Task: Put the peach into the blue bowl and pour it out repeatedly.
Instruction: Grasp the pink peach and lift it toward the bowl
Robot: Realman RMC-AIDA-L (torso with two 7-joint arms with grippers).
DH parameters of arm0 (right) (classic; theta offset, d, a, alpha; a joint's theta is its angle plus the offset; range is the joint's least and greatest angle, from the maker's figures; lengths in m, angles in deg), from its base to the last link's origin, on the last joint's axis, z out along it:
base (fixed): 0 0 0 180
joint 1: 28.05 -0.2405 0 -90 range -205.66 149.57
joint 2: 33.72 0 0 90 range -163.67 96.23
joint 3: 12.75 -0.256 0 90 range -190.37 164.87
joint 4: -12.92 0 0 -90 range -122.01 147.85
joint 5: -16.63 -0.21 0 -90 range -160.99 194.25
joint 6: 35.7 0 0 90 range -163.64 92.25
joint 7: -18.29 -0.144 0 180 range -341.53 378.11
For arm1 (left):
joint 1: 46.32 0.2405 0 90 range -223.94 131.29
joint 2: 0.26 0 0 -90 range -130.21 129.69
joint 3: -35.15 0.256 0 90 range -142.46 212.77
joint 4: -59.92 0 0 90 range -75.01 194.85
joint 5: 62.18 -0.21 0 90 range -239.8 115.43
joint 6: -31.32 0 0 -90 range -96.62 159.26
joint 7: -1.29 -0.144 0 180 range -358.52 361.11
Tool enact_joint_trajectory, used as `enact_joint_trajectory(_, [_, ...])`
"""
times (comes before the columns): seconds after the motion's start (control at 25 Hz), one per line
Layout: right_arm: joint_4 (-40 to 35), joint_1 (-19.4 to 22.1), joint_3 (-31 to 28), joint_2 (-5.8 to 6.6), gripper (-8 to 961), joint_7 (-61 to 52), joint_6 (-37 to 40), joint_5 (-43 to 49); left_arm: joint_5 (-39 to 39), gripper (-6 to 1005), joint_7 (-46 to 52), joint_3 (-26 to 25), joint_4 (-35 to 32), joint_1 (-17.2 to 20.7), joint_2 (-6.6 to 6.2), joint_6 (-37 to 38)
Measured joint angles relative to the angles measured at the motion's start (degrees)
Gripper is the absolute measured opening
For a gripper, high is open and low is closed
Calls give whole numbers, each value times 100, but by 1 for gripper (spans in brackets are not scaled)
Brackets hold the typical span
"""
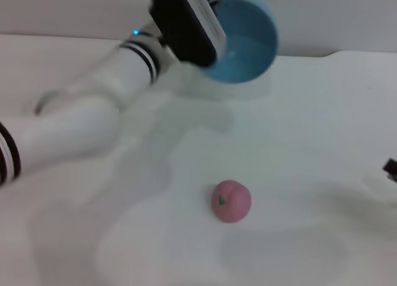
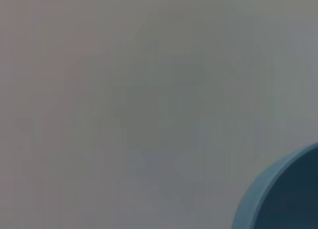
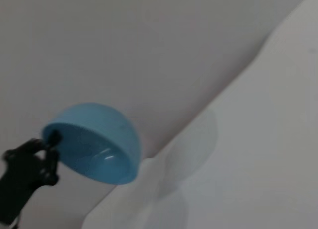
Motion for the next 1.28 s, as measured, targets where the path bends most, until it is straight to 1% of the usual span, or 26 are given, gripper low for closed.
enact_joint_trajectory(0.08, [2, -155, 17, -1, 485, 38, -16, 0, -24, -1, -26, -1035, -172, 0, -25, 1341])
enact_joint_trajectory(0.12, [1, -221, 34, -1, 485, 43, -29, 0, -67, -1, -28, -1475, -207, -23, -31, 1975])
enact_joint_trajectory(0.2, [-12, -391, 146, -1, 485, 43, -75, 0, -294, -1, 29, -2445, -230, -134, -48, 3268])
enact_joint_trajectory(0.24, [-19, -473, 251, -1, 485, 49, -90, 0, -591, -1, 152, -3005, -218, -228, -54, 4017])
enact_joint_trajectory(0.28, [-29, -577, 377, -1, 485, 64, -117, 0, -922, -1, 327, -3439, -217, -314, -54, 4517])
enact_joint_trajectory(0.36, [-42, -759, 622, -1, 485, 136, -194, 0, -1822, -1, 883, -4057, -248, -475, -44, 5358])
enact_joint_trajectory(0.4, [-43, -874, 748, -8, 485, 194, -257, 0, -2541, -1, 1399, -4273, -329, -587, -42, 5775])
enact_joint_trajectory(0.48, [-35, -1071, 990, -20, 485, 256, -405, 0, -3639, -1, 2232, -4388, -484, -708, -44, 6400])
enact_joint_trajectory(0.52, [-28, -1179, 1132, -24, 485, 270, -498, -1, -4056, -1, 2530, -4407, -606, -718, -45, 6665])
enact_joint_trajectory(0.6, [-23, -1360, 1433, -32, 485, 274, -680, -1, -4583, -1, 2836, -4450, -838, -688, -44, 7093])
enact_joint_trajectory(0.68, [-29, -1547, 1830, -47, 485, 275, -875, -4, -4665, -1, 2837, -4547, -1001, -632, -51, 7508])
enact_joint_trajectory(0.72, [-32, -1639, 2028, -50, 485, 269, -959, -7, -4700, -1, 2813, -4681, -1112, -612, -68, 7818])
enact_joint_trajectory(0.88, [-35, -1980, 2753, -54, 485, 204, -1074, -13, -4884, -1, 2666, -5044, -1512, -550, -113, 8784])
enact_joint_trajectory(0.96, [-66, -2150, 3114, -58, 485, 115, -1079, -16, -4883, -1, 2507, -5078, -1883, -432, -134, 9266])
enact_joint_trajectory(1.04, [-91, -2330, 3526, -60, 486, -174, -1102, 23, -4876, -1, 2377, -5084, -2327, -271, -99, 9646])
enact_joint_trajectory(1.16, [-263, -2516, 4347, -60, 486, -805, -1295, 95, -4870, -2, 2316, -5033, -2820, -72, -48, 10019])
enact_joint_trajectory(1.28, [-566, -2577, 5235, -72, 486, -1367, -1606, 99, -4862, -2, 2312, -4976, -2887, -21, -37, 10115])
